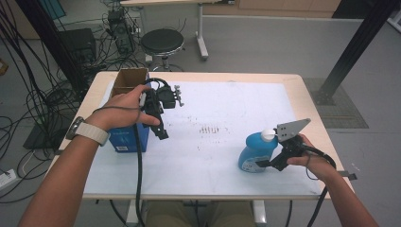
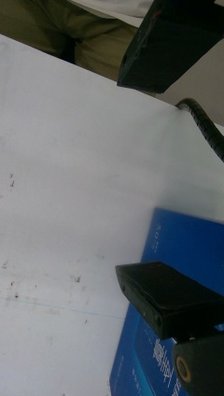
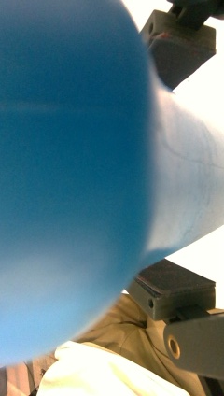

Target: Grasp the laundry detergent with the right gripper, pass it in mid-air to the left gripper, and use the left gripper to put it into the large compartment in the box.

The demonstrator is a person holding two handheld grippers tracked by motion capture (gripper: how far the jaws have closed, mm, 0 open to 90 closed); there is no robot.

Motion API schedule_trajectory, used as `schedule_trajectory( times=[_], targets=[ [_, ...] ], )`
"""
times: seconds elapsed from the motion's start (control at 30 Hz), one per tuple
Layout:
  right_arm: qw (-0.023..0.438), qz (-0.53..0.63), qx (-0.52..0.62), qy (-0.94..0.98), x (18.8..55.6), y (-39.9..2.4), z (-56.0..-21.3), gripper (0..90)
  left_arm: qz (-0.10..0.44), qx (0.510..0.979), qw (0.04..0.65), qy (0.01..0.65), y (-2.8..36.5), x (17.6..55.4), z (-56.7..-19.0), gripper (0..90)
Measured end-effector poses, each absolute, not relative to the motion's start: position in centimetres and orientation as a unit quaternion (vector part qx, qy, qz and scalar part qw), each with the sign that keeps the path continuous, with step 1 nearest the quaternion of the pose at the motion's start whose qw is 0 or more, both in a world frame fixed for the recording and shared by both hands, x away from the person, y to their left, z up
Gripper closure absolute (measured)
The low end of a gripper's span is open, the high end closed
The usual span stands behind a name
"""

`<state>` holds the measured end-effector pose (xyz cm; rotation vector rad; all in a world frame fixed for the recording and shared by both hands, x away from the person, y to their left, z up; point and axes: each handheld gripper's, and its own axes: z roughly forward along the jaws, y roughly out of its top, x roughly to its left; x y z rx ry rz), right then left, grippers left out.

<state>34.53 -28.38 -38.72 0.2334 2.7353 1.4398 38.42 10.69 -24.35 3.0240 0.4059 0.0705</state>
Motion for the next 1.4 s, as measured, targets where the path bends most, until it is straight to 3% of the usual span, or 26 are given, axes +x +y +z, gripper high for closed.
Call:
schedule_trajectory(
  times=[1.4],
  targets=[
    [0.027,0.487,0.071,0.87,34.45,-28.14,-39.67,27.8,0.023,0.99,0.044,0.132,10.64,38.53,-24.48,9.6]
  ],
)
